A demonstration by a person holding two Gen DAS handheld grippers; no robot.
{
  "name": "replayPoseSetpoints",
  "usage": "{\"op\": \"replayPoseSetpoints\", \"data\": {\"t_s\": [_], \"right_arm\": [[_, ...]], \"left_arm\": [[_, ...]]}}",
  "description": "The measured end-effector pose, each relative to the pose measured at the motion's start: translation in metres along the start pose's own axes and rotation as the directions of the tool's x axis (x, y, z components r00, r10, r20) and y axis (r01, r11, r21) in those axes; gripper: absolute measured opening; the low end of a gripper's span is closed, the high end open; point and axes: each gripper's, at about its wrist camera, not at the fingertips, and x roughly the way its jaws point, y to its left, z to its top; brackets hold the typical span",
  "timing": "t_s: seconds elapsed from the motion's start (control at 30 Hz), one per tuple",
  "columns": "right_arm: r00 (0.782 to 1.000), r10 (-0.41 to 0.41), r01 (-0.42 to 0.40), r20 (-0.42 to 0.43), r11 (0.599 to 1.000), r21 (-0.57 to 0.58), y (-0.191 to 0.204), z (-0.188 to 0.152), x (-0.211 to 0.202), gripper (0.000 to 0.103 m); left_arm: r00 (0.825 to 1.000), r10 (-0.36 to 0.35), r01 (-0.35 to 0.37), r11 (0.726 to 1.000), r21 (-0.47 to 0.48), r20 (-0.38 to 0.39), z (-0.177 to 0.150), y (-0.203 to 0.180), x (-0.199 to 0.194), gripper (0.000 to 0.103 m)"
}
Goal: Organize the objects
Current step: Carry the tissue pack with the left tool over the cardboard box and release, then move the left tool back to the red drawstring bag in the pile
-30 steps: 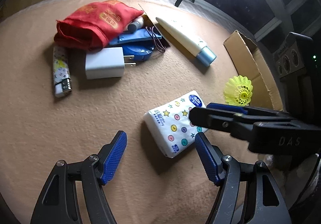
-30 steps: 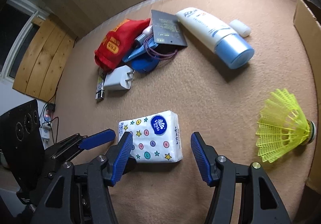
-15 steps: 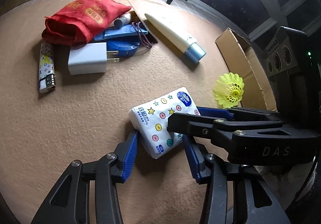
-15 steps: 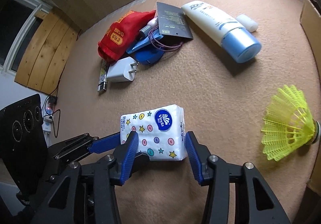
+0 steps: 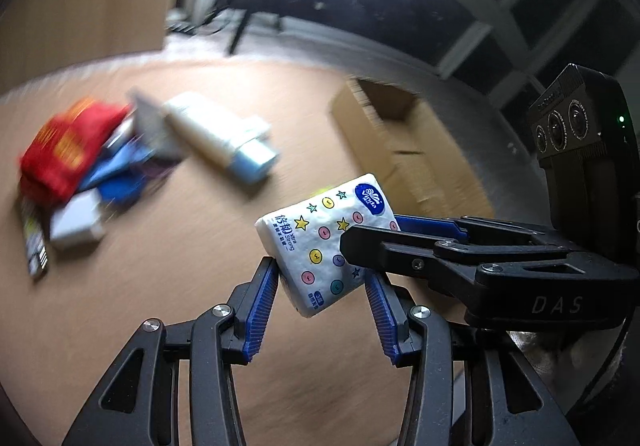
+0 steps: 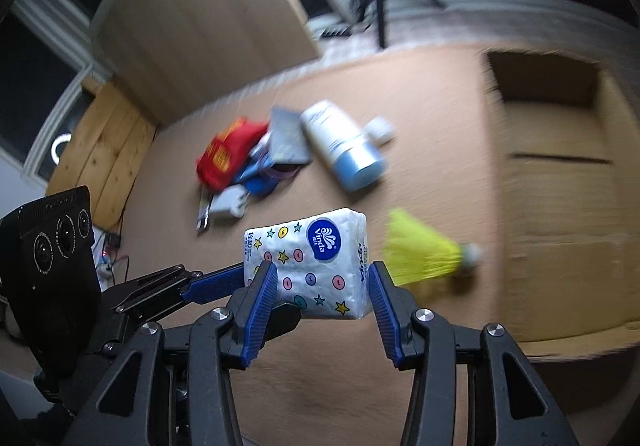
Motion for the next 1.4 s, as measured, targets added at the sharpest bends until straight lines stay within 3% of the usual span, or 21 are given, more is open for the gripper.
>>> {"op": "replayPoseSetpoints", "data": {"t_s": [0.2,0.4,0.7,0.73,0.77,0.83,1.1,1.4], "right_arm": [[0.993,-0.07,0.064,0.092,0.996,0.067,-0.049,-0.007,-0.037,0.044],[0.984,-0.121,0.104,0.128,0.986,0.134,-0.095,-0.008,-0.064,0.044],[0.97,-0.195,0.169,0.145,0.97,0.175,-0.132,-0.009,-0.077,0.044],[0.968,-0.204,0.178,0.148,0.968,0.175,-0.134,-0.01,-0.079,0.05],[0.964,-0.219,0.192,0.149,0.965,0.177,-0.135,-0.01,-0.079,0.054],[0.952,-0.26,0.228,0.159,0.954,0.194,-0.136,-0.011,-0.082,0.063],[0.952,-0.258,0.223,0.164,0.953,0.204,-0.124,-0.012,-0.078,0.063],[0.965,-0.205,0.178,0.164,0.97,0.167,-0.086,-0.016,-0.057,0.064]], "left_arm": [[0.998,-0.06,0.059,0.995,0.085,0.007,0.03,-0.059,0.024,0.049],[0.996,-0.094,0.094,0.985,0.145,-0.008,0.047,-0.109,0.051,0.049],[0.994,-0.106,0.112,0.977,0.184,-0.04,0.059,-0.15,0.089,0.049],[0.994,-0.097,0.103,0.977,0.186,-0.04,0.06,-0.152,0.09,0.056],[0.995,-0.091,0.096,0.978,0.185,-0.039,0.06,-0.151,0.092,0.067],[0.997,-0.078,0.08,0.98,0.184,-0.022,0.059,-0.151,0.089,0.073],[1.0,-0.03,0.029,0.989,0.144,0.008,0.055,-0.119,0.071,0.073],[0.997,0.065,-0.067,0.997,0.043,0.038,0.036,-0.047,0.026,0.073]]}}
